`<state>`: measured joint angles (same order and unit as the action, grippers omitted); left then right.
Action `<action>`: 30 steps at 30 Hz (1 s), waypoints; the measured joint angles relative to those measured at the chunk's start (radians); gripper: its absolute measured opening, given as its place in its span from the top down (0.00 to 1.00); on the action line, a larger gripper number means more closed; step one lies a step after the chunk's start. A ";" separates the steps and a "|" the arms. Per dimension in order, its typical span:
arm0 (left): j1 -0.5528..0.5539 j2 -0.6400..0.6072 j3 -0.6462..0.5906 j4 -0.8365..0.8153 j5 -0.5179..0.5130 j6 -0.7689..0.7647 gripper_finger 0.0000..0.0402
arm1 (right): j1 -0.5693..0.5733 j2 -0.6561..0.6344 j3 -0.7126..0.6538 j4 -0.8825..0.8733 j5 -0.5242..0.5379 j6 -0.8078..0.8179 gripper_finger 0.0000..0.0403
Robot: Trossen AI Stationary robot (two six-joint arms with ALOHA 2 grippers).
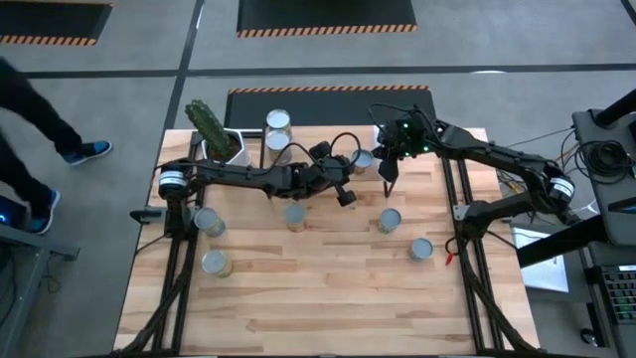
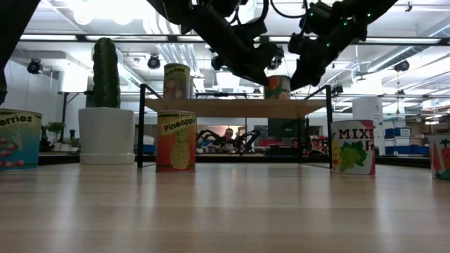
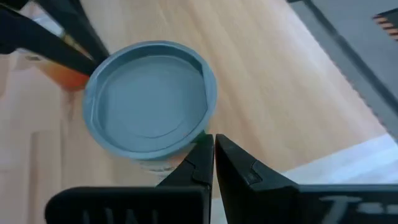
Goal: Pick and place cans onto a shelf
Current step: Put the small canned oranges on the shelf
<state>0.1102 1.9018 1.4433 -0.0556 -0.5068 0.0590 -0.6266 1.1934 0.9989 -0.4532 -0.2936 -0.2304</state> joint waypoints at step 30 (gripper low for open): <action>0.021 0.000 0.000 -0.027 -0.054 -0.028 1.00 | 0.049 -0.066 0.002 -0.114 -0.022 0.081 0.98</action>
<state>0.1310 1.9018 1.4437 -0.0827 -0.5606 0.0315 -0.5777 1.1275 1.0012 -0.5670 -0.3155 -0.1490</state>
